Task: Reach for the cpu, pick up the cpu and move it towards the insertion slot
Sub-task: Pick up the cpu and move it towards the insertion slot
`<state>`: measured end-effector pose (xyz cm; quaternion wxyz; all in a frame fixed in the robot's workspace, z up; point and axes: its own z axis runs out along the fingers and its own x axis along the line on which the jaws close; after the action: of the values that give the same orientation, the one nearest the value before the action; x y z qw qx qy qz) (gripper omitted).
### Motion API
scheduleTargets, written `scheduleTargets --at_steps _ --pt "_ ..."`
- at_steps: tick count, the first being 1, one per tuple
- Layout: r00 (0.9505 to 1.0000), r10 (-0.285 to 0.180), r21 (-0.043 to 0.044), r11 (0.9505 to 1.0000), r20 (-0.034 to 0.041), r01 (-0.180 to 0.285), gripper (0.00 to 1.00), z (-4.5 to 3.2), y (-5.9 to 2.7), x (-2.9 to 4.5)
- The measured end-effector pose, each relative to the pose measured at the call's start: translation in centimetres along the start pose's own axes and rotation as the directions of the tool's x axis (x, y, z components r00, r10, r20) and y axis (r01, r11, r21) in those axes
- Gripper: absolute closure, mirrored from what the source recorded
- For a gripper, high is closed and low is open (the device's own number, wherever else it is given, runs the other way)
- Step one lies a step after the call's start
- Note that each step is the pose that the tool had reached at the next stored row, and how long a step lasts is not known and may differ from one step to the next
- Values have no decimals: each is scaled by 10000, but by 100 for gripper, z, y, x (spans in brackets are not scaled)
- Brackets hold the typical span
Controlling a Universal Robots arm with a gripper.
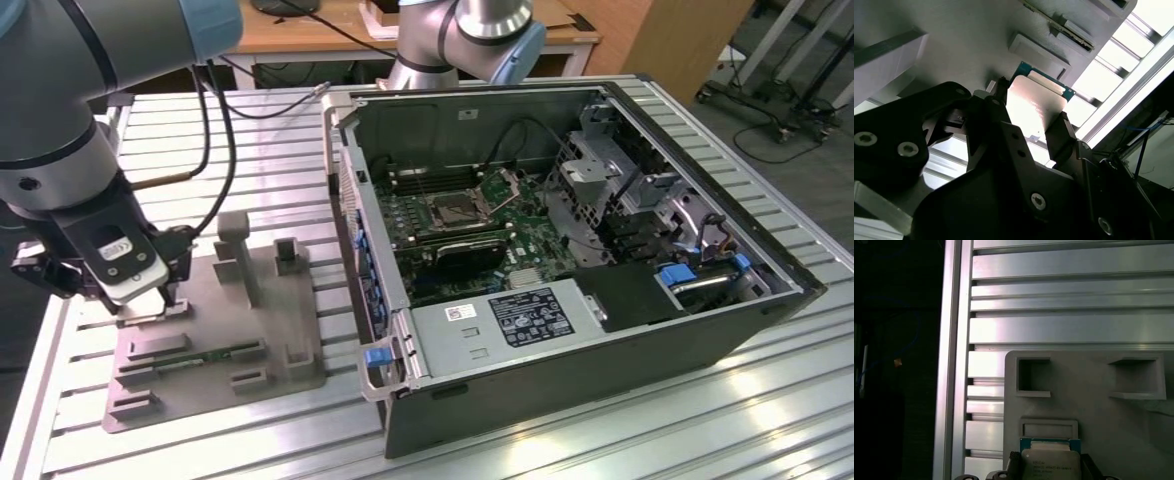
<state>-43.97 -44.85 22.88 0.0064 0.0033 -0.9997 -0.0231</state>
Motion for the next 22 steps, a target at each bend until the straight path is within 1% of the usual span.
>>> scheduleTargets --at_steps 11,16,22 --pt "10000 -1 1 10000 1 1 46 -115 6 1" --pt "10000 0 0 10000 5 0 46 -139 7 1" --pt "10000 0 19 10000 0 0 46 -166 9 2"
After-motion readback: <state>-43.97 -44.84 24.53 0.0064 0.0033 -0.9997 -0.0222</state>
